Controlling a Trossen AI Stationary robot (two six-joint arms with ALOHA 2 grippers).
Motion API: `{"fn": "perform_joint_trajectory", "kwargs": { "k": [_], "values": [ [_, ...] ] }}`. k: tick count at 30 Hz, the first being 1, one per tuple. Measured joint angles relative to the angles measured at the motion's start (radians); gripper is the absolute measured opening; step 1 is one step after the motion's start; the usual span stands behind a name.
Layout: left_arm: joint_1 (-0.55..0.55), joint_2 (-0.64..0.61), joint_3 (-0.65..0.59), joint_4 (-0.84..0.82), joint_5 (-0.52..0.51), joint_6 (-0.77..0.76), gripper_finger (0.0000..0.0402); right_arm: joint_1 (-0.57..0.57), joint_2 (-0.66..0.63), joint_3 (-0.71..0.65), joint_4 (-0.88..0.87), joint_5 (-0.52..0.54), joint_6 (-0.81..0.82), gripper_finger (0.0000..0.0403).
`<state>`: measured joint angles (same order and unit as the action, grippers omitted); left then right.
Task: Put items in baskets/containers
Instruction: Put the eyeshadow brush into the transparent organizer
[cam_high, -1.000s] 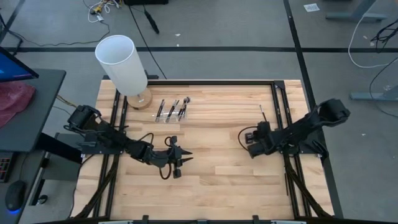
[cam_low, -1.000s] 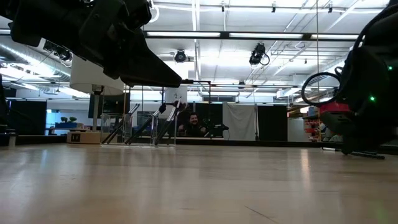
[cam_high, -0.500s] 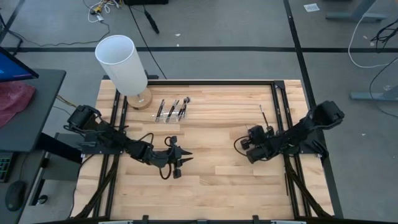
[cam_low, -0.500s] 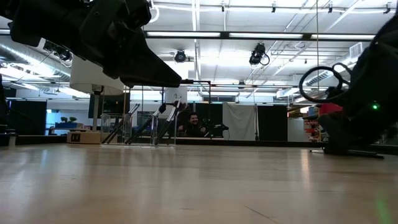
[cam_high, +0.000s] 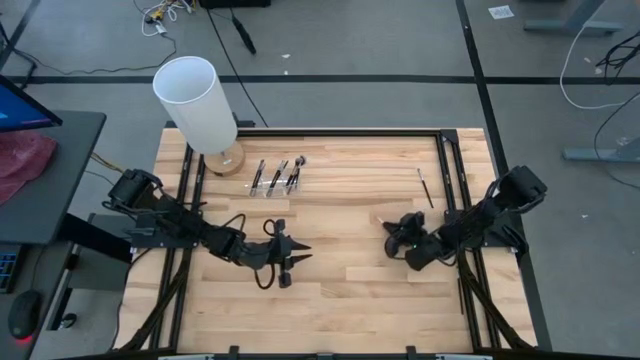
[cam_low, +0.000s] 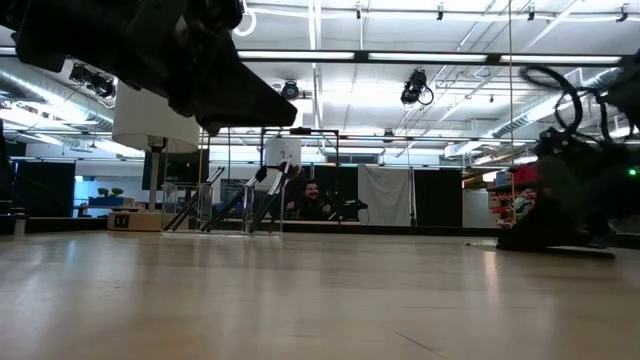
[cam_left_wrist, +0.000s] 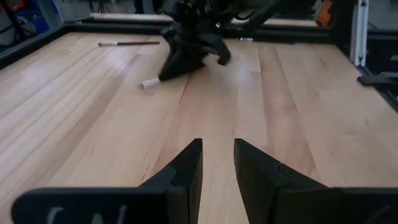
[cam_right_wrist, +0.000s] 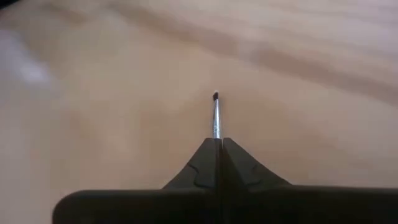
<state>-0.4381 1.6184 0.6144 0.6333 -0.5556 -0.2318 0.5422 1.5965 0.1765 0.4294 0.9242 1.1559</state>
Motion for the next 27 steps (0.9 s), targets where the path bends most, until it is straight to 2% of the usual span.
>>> {"fn": "perform_joint_trajectory", "kwargs": {
  "k": [2, 7, 15, 18, 22, 27],
  "values": [
    [0.000, 0.000, 0.000, 0.019, 0.000, 0.011, 0.0094, 0.002, 0.000, 0.021, 0.069, -0.018, -0.095, 0.0006],
    [0.000, 0.000, 0.000, 0.029, 0.000, 0.016, 0.0094, 0.001, -0.001, 0.075, 0.200, 0.011, -0.312, 0.0005],
    [0.002, 0.002, 0.000, 0.054, 0.013, 0.034, 0.0094, 0.000, -0.002, 0.104, 0.402, 0.026, -0.522, 0.0005],
    [0.010, 0.045, 0.000, 0.161, 0.031, 0.083, 0.0094, 0.000, -0.002, 0.104, 0.547, 0.025, -0.627, 0.0005],
    [0.038, 0.156, 0.000, 0.423, 0.106, 0.144, 0.0096, 0.000, -0.003, 0.110, 0.767, -0.037, -0.798, 0.0005],
    [0.090, 0.269, 0.021, 0.619, 0.156, 0.163, 0.0128, 0.000, -0.003, 0.212, 0.842, -0.170, -0.970, 0.0005]
  ]
}}
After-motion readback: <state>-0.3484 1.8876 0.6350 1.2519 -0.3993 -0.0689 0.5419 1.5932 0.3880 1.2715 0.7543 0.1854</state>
